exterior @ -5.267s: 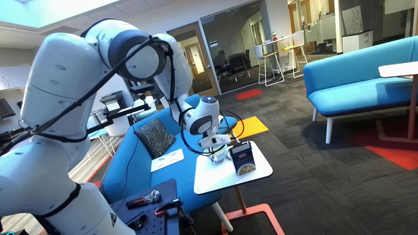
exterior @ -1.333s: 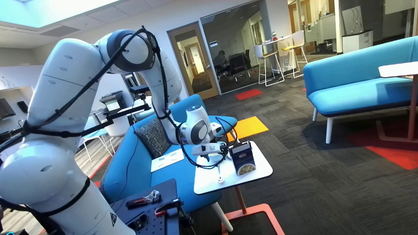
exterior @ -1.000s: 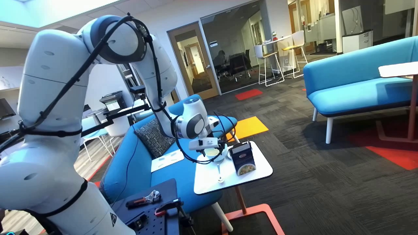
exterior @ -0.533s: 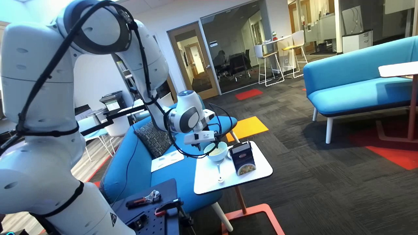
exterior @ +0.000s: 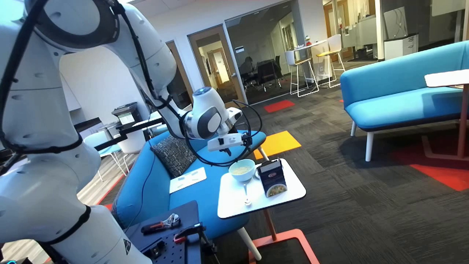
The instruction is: Remove the silver spoon from the bowl and put it on the table.
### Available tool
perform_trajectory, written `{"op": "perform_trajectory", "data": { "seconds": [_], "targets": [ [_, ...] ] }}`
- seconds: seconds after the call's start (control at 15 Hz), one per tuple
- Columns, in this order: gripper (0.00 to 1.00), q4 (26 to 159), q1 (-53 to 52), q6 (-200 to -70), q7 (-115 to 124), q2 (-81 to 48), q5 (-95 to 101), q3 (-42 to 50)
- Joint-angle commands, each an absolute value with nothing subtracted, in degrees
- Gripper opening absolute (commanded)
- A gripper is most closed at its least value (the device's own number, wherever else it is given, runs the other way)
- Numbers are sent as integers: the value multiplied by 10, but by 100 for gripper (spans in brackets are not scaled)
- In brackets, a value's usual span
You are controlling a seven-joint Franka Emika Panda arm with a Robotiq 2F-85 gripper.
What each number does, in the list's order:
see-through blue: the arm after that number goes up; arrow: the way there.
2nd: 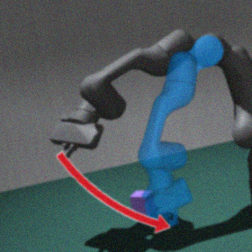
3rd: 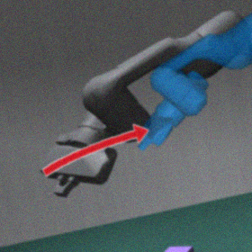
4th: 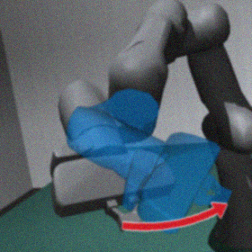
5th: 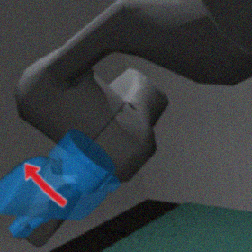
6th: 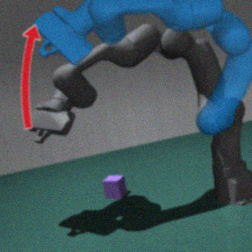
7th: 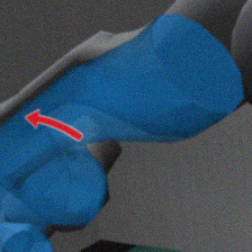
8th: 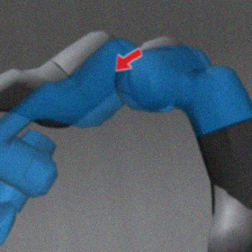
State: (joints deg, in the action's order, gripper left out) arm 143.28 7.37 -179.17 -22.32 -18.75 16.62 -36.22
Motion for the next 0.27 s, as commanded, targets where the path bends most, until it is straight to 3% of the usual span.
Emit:
{"op": "perform_trajectory", "data": {
  "seconds": [0.0, 0.2],
  "targets": [
    [100, 1434, 77, -1798, -220, -179, 166, -362],
    [100, 1436, 80, -1800, -219, -165, 165, -362]
  ]
}}
